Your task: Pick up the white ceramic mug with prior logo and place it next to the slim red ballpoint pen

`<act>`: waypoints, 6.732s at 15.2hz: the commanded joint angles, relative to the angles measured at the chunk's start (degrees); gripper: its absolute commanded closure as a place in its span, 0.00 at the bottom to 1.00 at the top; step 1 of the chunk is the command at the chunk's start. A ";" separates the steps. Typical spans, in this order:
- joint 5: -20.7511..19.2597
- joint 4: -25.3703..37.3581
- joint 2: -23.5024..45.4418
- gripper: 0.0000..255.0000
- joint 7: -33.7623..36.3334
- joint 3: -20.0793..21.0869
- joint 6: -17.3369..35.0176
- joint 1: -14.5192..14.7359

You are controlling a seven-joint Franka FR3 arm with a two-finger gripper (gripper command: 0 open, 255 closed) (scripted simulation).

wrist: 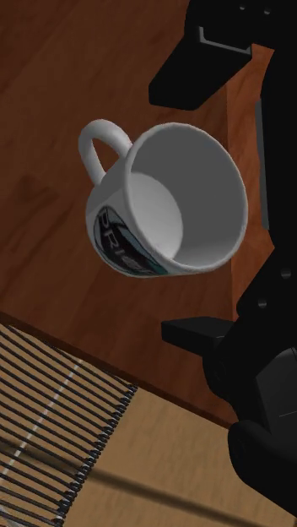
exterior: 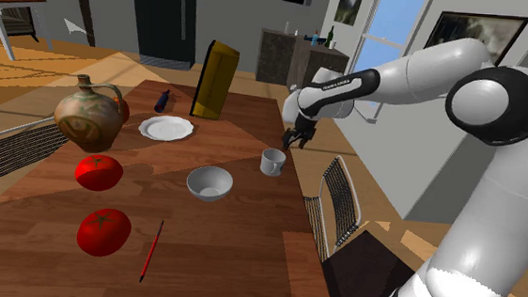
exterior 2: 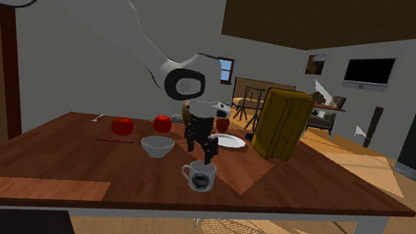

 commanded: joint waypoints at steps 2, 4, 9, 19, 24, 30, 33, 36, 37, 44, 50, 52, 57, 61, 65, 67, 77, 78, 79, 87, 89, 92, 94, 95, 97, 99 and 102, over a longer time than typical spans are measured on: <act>1.57 5.12 6.68 0.00 -1.89 0.09 1.43 -0.80; 2.43 9.00 11.17 0.00 -2.79 0.34 2.01 -1.39; 3.28 11.12 15.15 0.00 -3.49 0.79 3.84 -1.81; 4.00 11.23 17.70 0.00 -3.94 1.24 6.25 -1.94; 3.99 11.23 17.69 1.00 -3.94 1.24 6.24 -1.93; 3.99 11.24 17.69 1.00 -3.94 1.24 6.24 -1.93; 3.66 11.46 16.75 1.00 -3.63 1.05 5.09 -1.82; 3.18 11.93 15.41 1.00 -3.18 0.80 3.31 -1.67; 3.02 12.11 14.98 1.00 -3.03 0.72 2.71 -1.62; 1.97 13.73 12.20 1.00 -2.02 0.24 -1.61 -1.36; 1.17 15.63 10.18 1.00 -1.23 -0.07 -5.47 -1.21; 0.93 16.37 9.59 1.00 -0.98 -0.16 -6.78 -1.17; 0.39 18.47 8.28 1.00 -0.39 -0.34 -10.13 -1.12; -0.28 17.29 6.02 1.00 0.90 -0.19 -11.06 -0.31; -2.00 8.67 -0.29 1.00 5.32 1.01 -8.24 2.64; -2.82 4.87 -3.19 1.00 7.72 1.83 -7.10 3.99; -5.65 -9.88 -15.32 1.00 20.91 7.86 -3.59 9.87; -5.78 -10.99 -16.31 1.00 22.29 8.62 -3.41 10.43; -5.88 -12.04 -17.26 1.00 23.68 9.39 -3.25 10.99; -5.75 -18.06 -23.13 1.00 35.06 16.36 -2.66 15.59; -5.54 -18.91 -24.07 1.00 37.98 18.25 -2.67 16.79; -5.19 -19.67 -25.05 1.00 42.42 21.20 -2.75 18.57; -4.98 -19.84 -25.41 1.00 45.44 23.22 -2.84 19.74; -4.88 -19.82 -25.49 1.00 46.96 24.25 -2.89 20.31; -4.76 -19.59 -25.47 1.00 50.05 26.32 -3.02 21.42; -4.73 -19.08 -25.18 1.00 53.19 28.42 -3.17 22.49; -4.96 -17.83 -24.26 1.00 58.02 31.61 -3.45 23.97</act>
